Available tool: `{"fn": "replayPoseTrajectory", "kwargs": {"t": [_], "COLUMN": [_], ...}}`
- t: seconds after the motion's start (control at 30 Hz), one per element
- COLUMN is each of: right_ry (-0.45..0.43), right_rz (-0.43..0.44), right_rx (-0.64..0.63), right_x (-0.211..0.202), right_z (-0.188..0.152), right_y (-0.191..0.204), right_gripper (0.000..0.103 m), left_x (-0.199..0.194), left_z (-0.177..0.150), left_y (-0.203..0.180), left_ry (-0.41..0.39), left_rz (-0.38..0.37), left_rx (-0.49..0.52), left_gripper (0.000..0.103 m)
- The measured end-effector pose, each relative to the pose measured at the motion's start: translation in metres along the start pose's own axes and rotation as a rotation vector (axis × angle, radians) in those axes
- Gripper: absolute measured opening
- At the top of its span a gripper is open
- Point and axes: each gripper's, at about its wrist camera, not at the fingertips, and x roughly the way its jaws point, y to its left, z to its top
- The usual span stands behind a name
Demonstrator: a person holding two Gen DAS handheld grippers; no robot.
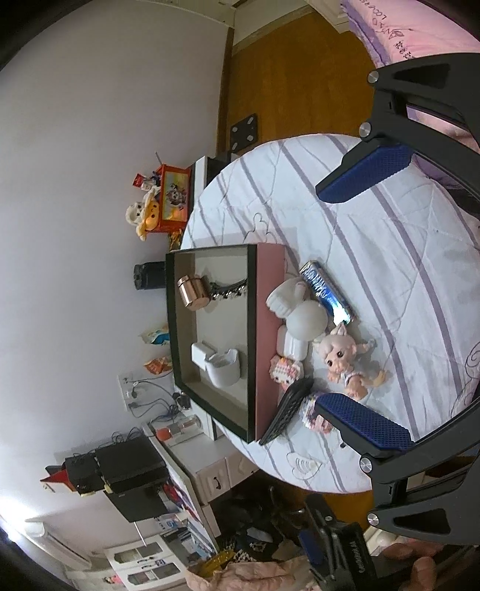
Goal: Organize rigid objects
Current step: 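Withdraw both tools and move the left tool toward the glass bottle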
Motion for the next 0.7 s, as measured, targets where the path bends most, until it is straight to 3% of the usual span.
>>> {"fn": "replayPoseTrajectory", "kwargs": {"t": [0.17,0.3,0.7], "right_ry": [0.022,0.035,0.07], "right_rz": [-0.007,-0.009,-0.024], "right_rx": [0.012,0.016,0.031], "right_x": [0.008,0.013,0.025], "right_z": [-0.003,-0.005,-0.009], "right_y": [-0.006,-0.009,-0.017], "right_gripper": [0.103,0.103,0.103], "left_x": [0.012,0.023,0.065], "left_z": [-0.016,-0.026,-0.038], "left_y": [-0.022,-0.039,-0.042], "left_ry": [0.034,0.056,0.123], "left_rz": [-0.082,-0.086,-0.097], "left_rx": [0.06,0.109,0.096], "left_gripper": [0.103,0.103,0.103]}}
